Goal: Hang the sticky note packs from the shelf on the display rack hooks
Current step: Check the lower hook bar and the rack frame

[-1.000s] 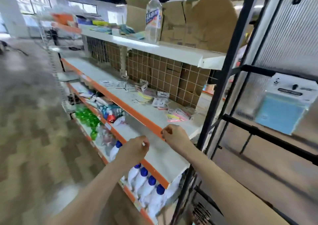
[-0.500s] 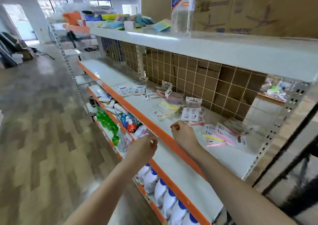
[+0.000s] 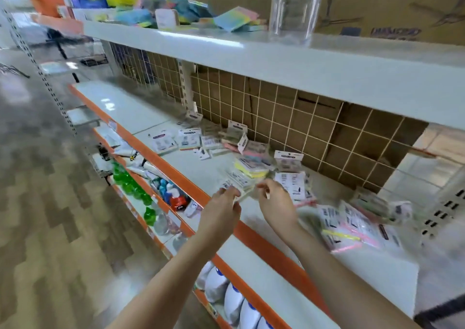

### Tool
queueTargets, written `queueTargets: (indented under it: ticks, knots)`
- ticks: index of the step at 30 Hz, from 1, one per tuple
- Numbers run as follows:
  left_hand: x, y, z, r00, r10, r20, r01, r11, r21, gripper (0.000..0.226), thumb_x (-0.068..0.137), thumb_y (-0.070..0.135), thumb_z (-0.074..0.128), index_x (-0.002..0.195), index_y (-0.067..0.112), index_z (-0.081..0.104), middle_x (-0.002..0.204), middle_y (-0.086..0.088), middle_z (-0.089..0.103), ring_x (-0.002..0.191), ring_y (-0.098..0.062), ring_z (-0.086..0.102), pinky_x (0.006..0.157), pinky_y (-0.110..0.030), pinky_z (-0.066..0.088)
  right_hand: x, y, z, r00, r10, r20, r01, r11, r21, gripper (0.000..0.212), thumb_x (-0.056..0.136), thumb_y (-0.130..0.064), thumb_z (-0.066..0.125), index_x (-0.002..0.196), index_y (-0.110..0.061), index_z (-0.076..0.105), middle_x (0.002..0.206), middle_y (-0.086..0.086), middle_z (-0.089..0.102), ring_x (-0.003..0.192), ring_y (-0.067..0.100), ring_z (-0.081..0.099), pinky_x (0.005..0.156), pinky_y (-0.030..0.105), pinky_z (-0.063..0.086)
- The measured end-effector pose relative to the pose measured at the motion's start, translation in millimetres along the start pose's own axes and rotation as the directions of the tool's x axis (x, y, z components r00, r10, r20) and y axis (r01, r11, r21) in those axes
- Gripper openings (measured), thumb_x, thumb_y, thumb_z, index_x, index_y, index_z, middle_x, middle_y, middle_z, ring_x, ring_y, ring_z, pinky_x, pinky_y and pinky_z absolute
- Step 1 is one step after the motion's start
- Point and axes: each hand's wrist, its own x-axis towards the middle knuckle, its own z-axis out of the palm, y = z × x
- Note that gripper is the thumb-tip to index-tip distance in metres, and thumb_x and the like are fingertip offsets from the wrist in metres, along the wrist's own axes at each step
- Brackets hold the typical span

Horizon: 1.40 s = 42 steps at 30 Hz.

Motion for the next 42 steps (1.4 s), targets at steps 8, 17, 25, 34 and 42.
queueTargets:
  ticks: [8, 17, 25, 34, 42]
  knots:
    - [101.3, -15.6, 6.3, 0.966, 0.256, 0.05, -0.258, 0.965, 0.054, 0.041, 0.085, 0.012, 0.054, 0.126, 0.011, 0.049, 0.121, -0.011, 0.049, 0.115, -0.028, 0.044, 0.084, -0.036, 0.038, 67.9, -2.4, 31.4, 1.0, -0.007, -0.015, 0.004, 0.973, -0.232, 0.035, 0.091, -0.016, 0.055, 0.126, -0.011, 0.057, 0.133, 0.009, 0.055, 0.126, 0.025, 0.045, 0.104, 0.028, 0.029]
    - [152.1, -45.4, 28.1, 0.9, 0.424, 0.101, -0.417, 0.905, -0.082, 0.061, 0.083, 0.0, 0.052, 0.141, 0.006, 0.034, 0.143, -0.016, 0.037, 0.132, -0.031, 0.031, 0.109, -0.036, 0.027, 75.2, 0.6, 67.9, 0.974, 0.164, -0.158, -0.196, 0.956, -0.219, 0.057, 0.083, -0.017, 0.059, 0.137, -0.016, 0.043, 0.141, 0.003, 0.043, 0.134, 0.023, 0.032, 0.112, 0.028, 0.022]
    - [151.5, -63.3, 38.0, 0.919, 0.393, 0.043, -0.352, 0.863, -0.362, 0.054, 0.091, 0.003, 0.051, 0.141, 0.0, 0.032, 0.139, -0.018, 0.041, 0.131, -0.031, 0.037, 0.105, -0.034, 0.033, 65.6, -6.9, 86.9, 0.909, 0.193, -0.37, -0.31, 0.905, -0.29, 0.049, 0.087, -0.029, 0.062, 0.133, -0.021, 0.05, 0.131, 0.003, 0.045, 0.12, 0.027, 0.034, 0.1, 0.037, 0.037]
    - [154.4, -66.3, 38.7, 0.796, 0.605, -0.02, -0.601, 0.787, -0.14, 0.048, 0.074, 0.023, 0.079, 0.115, 0.004, 0.063, 0.11, -0.014, 0.063, 0.11, -0.037, 0.056, 0.089, -0.046, 0.05, 40.5, -4.2, 91.1, 0.725, 0.264, -0.635, -0.293, 0.954, 0.062, 0.006, 0.096, -0.022, 0.05, 0.098, -0.026, 0.046, 0.092, -0.004, 0.051, 0.076, 0.007, 0.048, 0.062, 0.021, 0.03]
    - [150.4, -65.0, 38.2, 0.72, 0.693, 0.035, -0.693, 0.721, 0.002, 0.054, 0.059, 0.031, 0.086, 0.106, 0.012, 0.068, 0.111, -0.008, 0.063, 0.112, -0.032, 0.058, 0.087, -0.043, 0.051, 40.0, -5.2, 85.2, 0.524, 0.448, -0.724, -0.2, 0.891, 0.407, 0.038, 0.093, -0.007, 0.05, 0.074, -0.034, 0.03, 0.061, -0.027, 0.043, 0.051, -0.002, 0.036, 0.048, 0.01, 0.031]
